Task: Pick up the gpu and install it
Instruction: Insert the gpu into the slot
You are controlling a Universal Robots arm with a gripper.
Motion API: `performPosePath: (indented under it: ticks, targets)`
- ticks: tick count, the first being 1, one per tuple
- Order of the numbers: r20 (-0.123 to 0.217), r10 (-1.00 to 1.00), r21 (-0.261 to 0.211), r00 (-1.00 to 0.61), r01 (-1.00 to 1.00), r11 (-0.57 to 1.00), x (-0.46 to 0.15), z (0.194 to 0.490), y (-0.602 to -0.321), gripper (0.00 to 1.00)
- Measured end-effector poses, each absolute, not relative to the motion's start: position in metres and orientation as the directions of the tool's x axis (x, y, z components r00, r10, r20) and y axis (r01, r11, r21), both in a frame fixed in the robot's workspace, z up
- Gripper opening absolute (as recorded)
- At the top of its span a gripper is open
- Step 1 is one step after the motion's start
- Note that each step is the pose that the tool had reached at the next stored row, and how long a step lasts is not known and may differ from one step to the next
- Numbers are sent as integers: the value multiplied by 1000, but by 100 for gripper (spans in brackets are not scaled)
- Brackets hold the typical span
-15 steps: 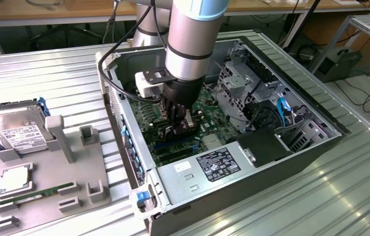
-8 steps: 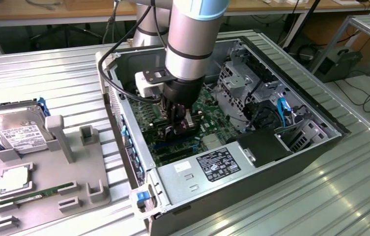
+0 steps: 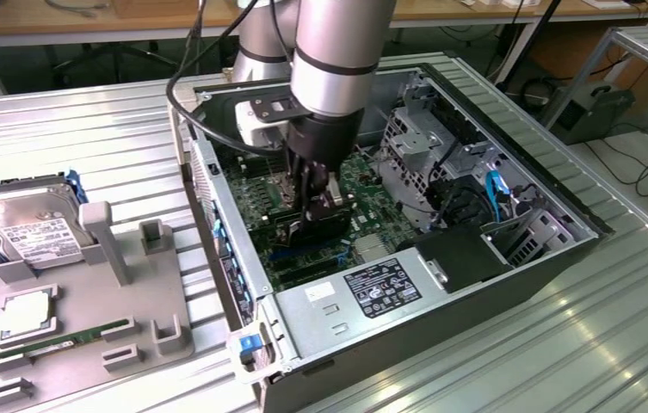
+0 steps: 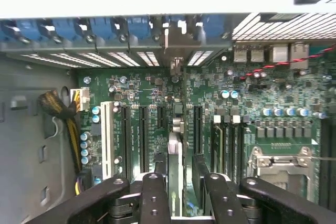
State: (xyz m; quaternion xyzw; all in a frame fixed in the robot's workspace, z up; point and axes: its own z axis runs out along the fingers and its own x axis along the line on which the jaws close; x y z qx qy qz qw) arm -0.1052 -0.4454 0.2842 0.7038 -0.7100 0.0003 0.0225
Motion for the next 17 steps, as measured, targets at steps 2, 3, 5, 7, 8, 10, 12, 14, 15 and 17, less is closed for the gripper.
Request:
performPosePath:
  ticks: [2,3,5,7,8,10,12,14,15,17]
  targets:
    - [34,-999,31,-8,-999,9,-105,292,-444,34]
    - [34,-999,31,-8,-999,9,-105,293,-444,32]
    - [34,-999,34,-8,-999,9,-100,294,-444,25]
    - [34,-999,42,-8,-999,9,-92,294,-444,13]
    - [34,-999,46,-7,-999,9,-88,294,-444,11]
    - [34,-999,53,-7,-999,9,-81,294,-444,11]
    - [34,-999,57,-7,-998,9,-76,294,-444,11]
    - [34,-999,57,-7,-998,9,-75,294,-444,11]
    - [34,-999,57,-7,-998,9,-75,294,-444,11]
    - [34,-999,57,-7,-998,9,-75,294,-444,11]
